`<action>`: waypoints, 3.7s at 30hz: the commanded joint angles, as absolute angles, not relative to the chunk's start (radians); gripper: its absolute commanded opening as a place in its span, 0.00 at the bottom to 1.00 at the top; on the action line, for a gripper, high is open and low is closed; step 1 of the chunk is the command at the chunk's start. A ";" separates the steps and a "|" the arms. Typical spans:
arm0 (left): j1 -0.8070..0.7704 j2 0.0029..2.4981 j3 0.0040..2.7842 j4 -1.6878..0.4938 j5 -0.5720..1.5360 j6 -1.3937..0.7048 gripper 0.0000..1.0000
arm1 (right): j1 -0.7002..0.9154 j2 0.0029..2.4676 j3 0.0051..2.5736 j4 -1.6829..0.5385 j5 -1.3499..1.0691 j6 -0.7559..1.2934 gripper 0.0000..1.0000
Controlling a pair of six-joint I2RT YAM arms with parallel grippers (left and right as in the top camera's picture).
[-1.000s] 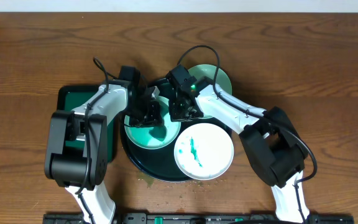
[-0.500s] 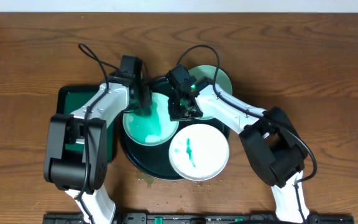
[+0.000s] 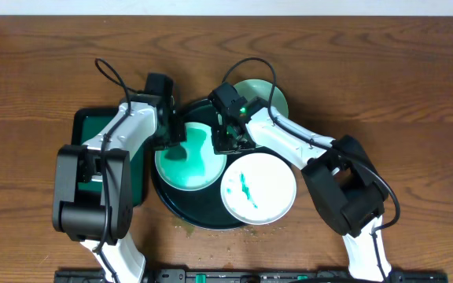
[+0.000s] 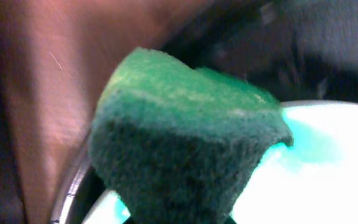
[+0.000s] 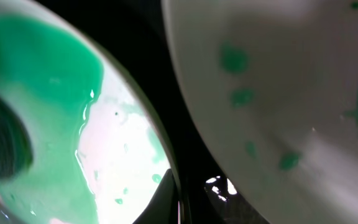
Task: Clean dirty plates on tray and stack at the side
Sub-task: 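Scrub the left plate with the sponge in the left gripper, then withdraw the left gripper with sponge toward the green tray, then lift the scrubbed plate with the right gripper and place it right of tray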
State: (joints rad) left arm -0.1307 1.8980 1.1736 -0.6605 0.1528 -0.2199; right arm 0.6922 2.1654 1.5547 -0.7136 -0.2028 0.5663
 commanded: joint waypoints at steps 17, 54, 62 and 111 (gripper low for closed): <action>-0.137 1.941 1.137 -0.804 -0.277 -0.369 0.07 | 0.661 2.195 1.555 -0.755 -0.251 0.559 0.01; 0.112 1.764 1.568 -1.061 0.039 -0.255 0.07 | 0.661 2.196 1.556 -0.704 -0.393 0.397 0.01; 0.233 1.759 1.566 -1.061 0.035 -0.244 0.07 | 0.661 2.072 1.556 -0.691 -0.325 0.290 0.01; 0.298 1.760 1.565 -1.061 0.036 -0.244 0.07 | 0.998 1.821 1.556 -0.673 0.552 0.211 0.01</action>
State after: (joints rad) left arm 0.2943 1.7592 1.5528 -1.0557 0.0456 -0.2577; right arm 1.0386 1.8629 1.5532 -0.6735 0.7647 0.1249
